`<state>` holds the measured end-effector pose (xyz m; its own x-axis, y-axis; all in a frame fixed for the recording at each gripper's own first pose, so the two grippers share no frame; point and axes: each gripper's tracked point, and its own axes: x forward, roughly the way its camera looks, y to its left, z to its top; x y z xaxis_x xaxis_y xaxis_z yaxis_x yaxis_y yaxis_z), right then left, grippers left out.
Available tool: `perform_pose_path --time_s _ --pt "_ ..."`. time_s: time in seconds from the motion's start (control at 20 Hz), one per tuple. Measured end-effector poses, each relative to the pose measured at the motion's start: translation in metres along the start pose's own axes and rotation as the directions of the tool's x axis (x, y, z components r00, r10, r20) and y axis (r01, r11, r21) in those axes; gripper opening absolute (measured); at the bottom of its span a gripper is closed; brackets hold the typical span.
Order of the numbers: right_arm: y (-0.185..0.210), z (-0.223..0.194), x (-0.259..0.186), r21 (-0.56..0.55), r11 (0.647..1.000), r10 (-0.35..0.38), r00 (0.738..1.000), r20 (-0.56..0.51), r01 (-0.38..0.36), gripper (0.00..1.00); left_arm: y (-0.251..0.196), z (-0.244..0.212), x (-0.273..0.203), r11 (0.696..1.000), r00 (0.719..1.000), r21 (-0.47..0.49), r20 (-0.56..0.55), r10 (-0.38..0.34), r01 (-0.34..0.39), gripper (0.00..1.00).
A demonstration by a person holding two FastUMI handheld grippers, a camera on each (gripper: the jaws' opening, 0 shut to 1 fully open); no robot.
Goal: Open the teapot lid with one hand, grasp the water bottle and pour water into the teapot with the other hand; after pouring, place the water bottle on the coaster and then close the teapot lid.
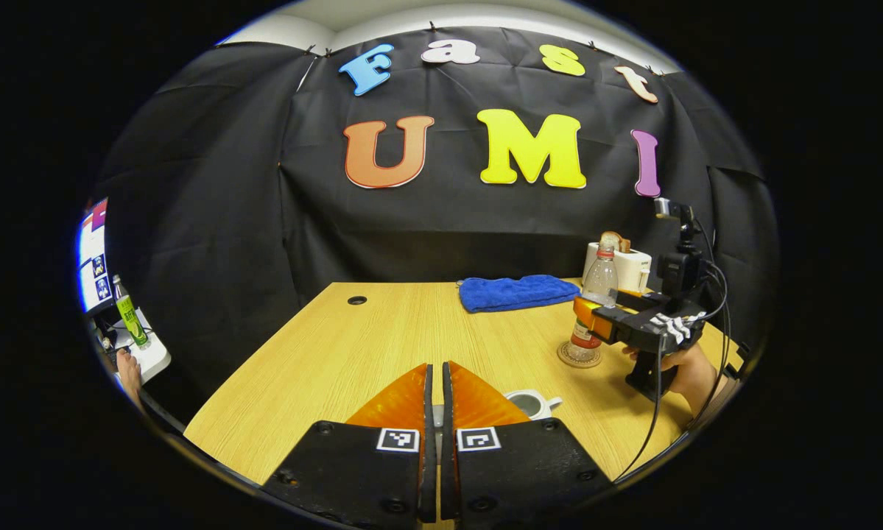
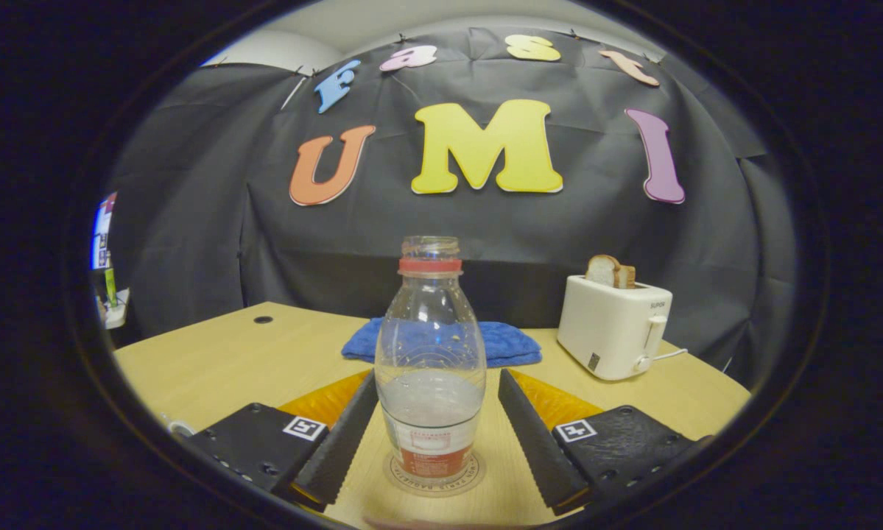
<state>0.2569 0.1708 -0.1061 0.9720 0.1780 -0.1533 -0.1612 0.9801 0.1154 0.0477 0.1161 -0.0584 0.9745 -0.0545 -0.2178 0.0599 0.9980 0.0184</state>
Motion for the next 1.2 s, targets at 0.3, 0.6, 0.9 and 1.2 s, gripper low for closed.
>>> perform_pose_path --time_s 0.3,0.6,0.9,1.2 --pt "-0.011 0.031 -0.044 -0.015 1.000 0.019 0.997 0.072 -0.018 0.95 -0.014 -0.005 0.008 1.000 1.000 0.008 -0.012 -0.021 0.021 0.05" --pt "-0.025 0.041 -0.102 -0.087 0.995 0.061 0.987 0.149 -0.048 0.98 -0.057 -0.009 0.027 0.986 0.988 -0.058 0.010 -0.156 0.156 0.05" --pt "-0.046 0.014 -0.141 -0.202 0.979 0.053 0.985 0.165 -0.019 0.98 -0.098 -0.021 0.058 0.925 0.956 -0.242 0.055 -0.287 0.291 0.05" --pt "-0.059 -0.007 -0.154 -0.088 0.996 0.039 0.987 0.157 -0.025 0.98 -0.103 -0.037 0.073 0.928 0.963 -0.258 0.032 -0.269 0.268 0.05"
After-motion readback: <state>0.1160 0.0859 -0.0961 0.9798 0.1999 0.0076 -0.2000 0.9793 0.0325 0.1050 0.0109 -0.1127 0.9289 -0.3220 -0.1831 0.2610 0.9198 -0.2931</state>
